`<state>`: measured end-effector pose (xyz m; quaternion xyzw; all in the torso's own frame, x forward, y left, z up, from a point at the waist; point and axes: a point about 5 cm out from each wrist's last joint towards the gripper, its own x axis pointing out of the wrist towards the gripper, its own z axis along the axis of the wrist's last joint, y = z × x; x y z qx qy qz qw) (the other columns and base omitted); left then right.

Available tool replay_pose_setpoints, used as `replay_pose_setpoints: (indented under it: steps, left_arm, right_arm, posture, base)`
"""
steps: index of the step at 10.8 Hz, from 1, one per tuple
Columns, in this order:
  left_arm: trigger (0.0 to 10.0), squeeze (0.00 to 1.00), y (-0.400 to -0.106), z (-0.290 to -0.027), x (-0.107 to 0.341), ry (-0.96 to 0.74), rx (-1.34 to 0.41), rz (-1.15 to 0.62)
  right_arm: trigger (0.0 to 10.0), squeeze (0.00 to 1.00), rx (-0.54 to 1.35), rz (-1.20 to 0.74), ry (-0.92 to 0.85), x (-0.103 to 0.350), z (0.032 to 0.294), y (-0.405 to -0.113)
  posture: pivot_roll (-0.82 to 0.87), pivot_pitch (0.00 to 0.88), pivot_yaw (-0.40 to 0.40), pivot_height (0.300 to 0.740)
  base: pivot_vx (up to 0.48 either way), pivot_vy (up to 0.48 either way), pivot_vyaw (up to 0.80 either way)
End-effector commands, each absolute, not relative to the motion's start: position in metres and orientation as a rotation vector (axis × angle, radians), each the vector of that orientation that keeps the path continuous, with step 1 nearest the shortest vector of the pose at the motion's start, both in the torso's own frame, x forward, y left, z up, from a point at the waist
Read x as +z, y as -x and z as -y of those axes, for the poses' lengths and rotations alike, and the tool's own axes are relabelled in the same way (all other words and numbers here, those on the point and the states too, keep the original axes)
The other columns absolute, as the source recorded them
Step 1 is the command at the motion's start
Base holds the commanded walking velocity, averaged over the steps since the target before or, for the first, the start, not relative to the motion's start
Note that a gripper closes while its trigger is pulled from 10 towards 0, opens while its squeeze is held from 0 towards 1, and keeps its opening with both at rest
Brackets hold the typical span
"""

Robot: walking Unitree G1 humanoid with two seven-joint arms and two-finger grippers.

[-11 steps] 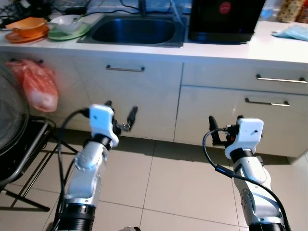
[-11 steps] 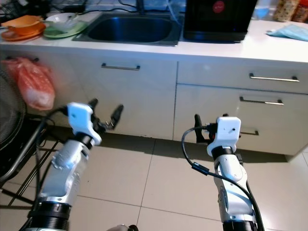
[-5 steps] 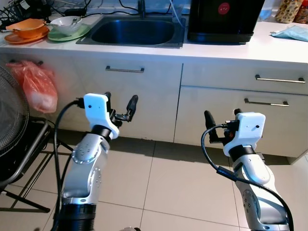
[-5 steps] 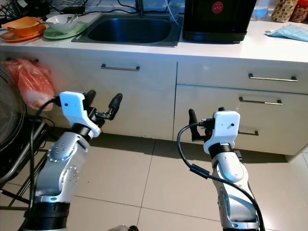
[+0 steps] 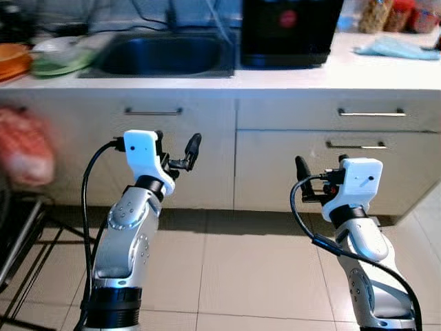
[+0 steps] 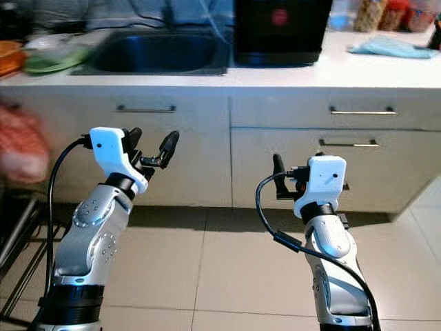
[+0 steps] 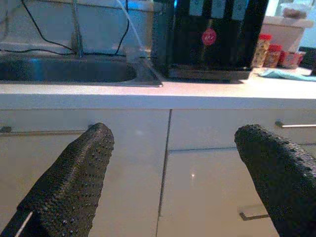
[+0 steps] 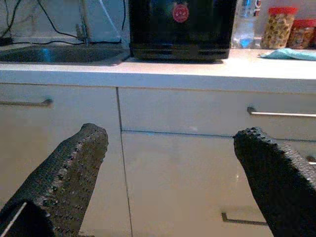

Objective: Kitchen organization

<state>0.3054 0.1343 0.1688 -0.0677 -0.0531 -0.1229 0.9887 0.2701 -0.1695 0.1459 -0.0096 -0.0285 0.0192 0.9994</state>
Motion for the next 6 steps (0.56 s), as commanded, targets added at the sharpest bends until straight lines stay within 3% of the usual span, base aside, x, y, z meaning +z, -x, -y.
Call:
replay_pose_setpoints:
  steps: [1, 6]
  left_arm:
    - [10.0, 0.00, -0.3068, -0.1345, 0.1773, 0.131, -0.242, 0.134]
    - [10.0, 0.00, -0.3097, -0.1292, 0.1786, 0.126, -0.249, 0.144]
  right_arm:
    - [10.0, 0.00, 0.047, 0.077, 0.023, 0.1530, 0.1645, -0.2738]
    - [10.0, 0.00, 0.066, 0.086, 0.030, 0.1540, 0.1598, -0.2761]
  posture:
    - [-0.07, 0.000, 0.078, 0.740]
    - [-0.08, 0.000, 0.082, 0.740]
  base:
    - [0.439, 0.000, 0.00]
    - [0.436, 0.000, 0.00]
